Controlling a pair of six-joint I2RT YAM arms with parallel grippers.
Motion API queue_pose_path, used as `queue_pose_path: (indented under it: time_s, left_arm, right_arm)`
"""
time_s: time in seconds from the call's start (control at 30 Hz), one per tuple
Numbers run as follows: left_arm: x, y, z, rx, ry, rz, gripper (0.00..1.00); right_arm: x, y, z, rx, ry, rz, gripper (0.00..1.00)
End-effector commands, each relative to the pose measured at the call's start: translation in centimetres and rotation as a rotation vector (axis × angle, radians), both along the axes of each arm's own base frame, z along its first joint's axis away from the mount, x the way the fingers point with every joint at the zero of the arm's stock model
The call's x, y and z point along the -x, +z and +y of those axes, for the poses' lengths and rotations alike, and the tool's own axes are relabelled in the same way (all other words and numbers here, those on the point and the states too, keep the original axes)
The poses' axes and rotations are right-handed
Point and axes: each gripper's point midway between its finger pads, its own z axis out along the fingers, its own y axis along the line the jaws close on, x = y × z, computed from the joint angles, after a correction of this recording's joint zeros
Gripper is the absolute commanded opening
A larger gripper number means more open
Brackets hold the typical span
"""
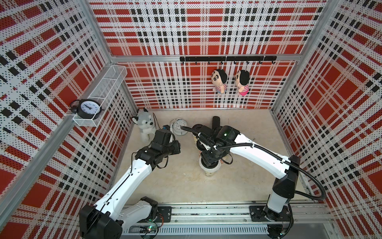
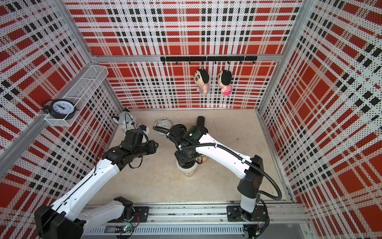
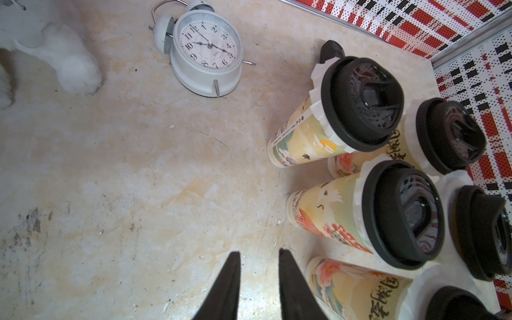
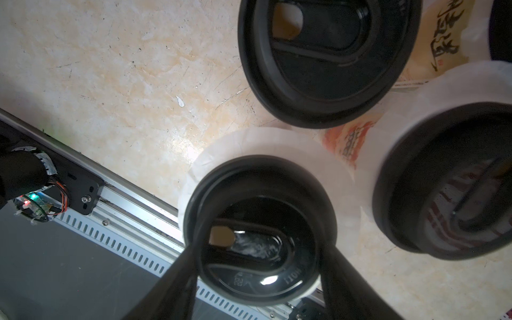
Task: Put the leak-proof paper on the milk tea cups
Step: Place the cup lid on the cup.
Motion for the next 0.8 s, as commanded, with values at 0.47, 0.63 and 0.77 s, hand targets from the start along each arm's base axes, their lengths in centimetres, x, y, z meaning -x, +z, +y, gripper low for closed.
queue_pose_path:
  time_s: [0.47, 0.63, 0.77]
  left_arm:
    - [0.28, -0.39, 0.39, -0.01, -0.005, 0.008, 0.29]
    - [0.33, -0.39, 0.42, -0.01, -0.005, 0.007, 0.29]
    - [0.36, -0.5, 0.5, -0.012, -0.003, 0.009, 0.29]
  right_arm:
    - [-0.06, -0.29, -0.54, 0.053, -0.005, -0.005, 0.69]
    - [-0.07, -0.18, -0.51, 0.052, -0.005, -0.007, 0.69]
    - [-0.07, -0.4, -0.43, 0.055, -0.005, -0.002, 0.7]
